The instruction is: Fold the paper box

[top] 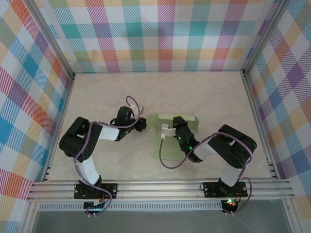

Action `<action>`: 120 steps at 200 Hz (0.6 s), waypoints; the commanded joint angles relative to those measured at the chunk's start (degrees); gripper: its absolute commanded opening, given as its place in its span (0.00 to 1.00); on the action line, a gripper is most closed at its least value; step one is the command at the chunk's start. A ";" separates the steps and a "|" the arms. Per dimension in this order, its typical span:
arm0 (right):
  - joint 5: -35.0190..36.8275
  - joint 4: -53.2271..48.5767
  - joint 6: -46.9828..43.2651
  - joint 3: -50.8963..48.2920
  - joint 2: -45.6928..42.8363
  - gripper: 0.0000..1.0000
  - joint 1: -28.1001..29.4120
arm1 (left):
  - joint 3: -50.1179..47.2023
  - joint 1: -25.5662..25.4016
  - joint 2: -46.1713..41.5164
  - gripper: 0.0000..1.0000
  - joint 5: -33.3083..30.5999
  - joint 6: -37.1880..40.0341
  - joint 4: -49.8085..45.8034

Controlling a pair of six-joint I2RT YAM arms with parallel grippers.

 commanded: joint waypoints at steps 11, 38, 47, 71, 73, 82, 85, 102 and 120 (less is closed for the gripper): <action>2.08 3.25 -0.81 0.23 1.22 0.00 1.17 | -0.77 -1.74 -0.42 0.33 3.83 3.43 2.47; 2.47 3.29 -0.47 0.12 1.32 0.00 1.43 | -1.44 -2.87 -1.17 0.29 5.37 4.99 2.25; 2.50 3.10 -0.30 0.12 1.12 0.00 1.41 | -1.92 -3.37 -1.49 0.29 5.27 5.16 2.36; 2.49 2.81 -0.35 0.23 1.13 0.00 1.41 | -3.40 -4.42 -2.04 0.27 5.61 5.41 3.66; 2.52 2.81 -0.38 0.26 1.12 0.00 1.40 | -3.51 -4.54 -2.08 0.27 5.68 5.42 3.77; 2.45 2.81 -0.39 0.29 1.20 0.00 1.44 | -3.86 -5.06 -2.21 0.27 5.85 5.75 4.11; 2.41 2.81 -0.39 0.33 1.20 0.00 1.39 | -3.85 -5.24 -2.28 0.27 5.70 5.90 4.22; 2.43 3.16 -0.54 0.52 1.55 0.00 1.37 | -3.85 -6.22 -2.42 0.27 5.37 6.52 4.70; 2.41 3.34 -0.56 0.71 1.77 0.00 1.45 | -3.93 -6.77 -2.69 0.27 5.34 6.91 5.29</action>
